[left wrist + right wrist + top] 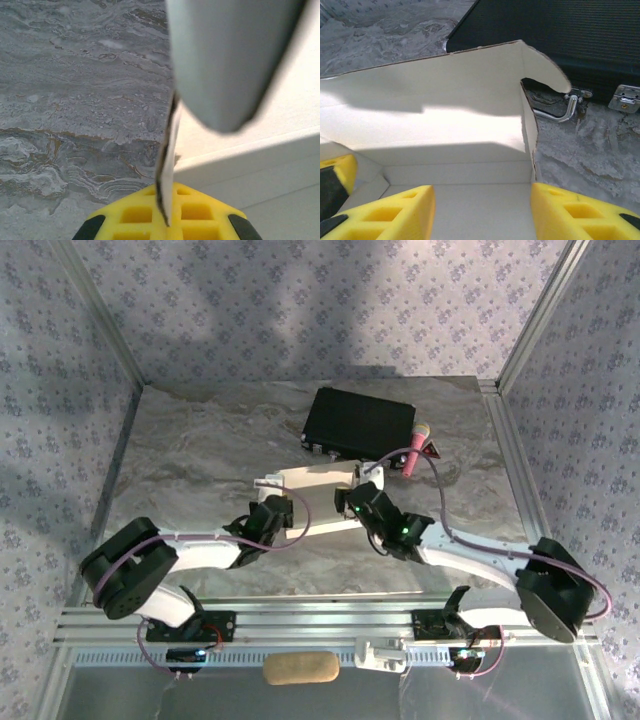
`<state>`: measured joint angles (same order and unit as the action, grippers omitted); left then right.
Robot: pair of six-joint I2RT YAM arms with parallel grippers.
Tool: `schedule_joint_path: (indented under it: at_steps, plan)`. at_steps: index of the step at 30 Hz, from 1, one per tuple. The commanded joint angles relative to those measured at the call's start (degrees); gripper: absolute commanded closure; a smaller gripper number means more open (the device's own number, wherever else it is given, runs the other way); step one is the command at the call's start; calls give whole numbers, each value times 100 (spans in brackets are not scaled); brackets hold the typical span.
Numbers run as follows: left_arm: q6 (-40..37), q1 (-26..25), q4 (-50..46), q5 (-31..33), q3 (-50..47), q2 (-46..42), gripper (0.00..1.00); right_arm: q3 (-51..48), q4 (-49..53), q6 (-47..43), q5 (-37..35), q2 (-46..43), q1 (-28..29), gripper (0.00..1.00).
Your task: Fold the paper box
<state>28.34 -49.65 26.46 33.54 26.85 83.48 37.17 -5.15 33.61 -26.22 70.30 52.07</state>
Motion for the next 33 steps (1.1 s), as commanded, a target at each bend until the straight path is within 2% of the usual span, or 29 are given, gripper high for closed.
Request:
schedule_joint_path:
  at_steps: [1, 4, 7, 10, 13, 18, 19, 21, 26, 33]
  plan:
    - [-153, -82, -889, -84, -65, 247, 100, -138, 499, 352, 97, -416, 44, 46]
    - [-196, -113, -905, -73, -41, 260, 100, -105, 750, 497, 86, -807, 25, 47]
    - [-223, -164, -932, 83, -31, 256, 100, 245, 1420, 1034, 51, -1071, -121, 48]
    - [-232, -203, -934, 143, -40, 272, 100, 675, 1962, 2127, 132, -1091, -286, 47]
    - [-221, -251, -918, 212, -26, 296, 100, 1232, 2551, 3693, 205, -768, -320, 45]
    - [-199, -335, -964, 324, 45, 401, 100, 2576, 3579, 6195, 180, 320, -115, 47]
    - [-197, -343, -960, 337, 55, 418, 100, 2869, 3766, 6441, 283, 553, -110, 47]
    - [-180, -369, -967, 372, 62, 457, 100, 3509, 4120, 6849, 420, 1028, -104, 46]
    - [-136, -406, -969, 435, 33, 469, 100, 3906, 3979, 7443, 563, 1632, -193, 39]
    - [-162, -406, -967, 478, 30, 426, 100, 4114, 3984, 7986, 1414, 2275, -469, 43]
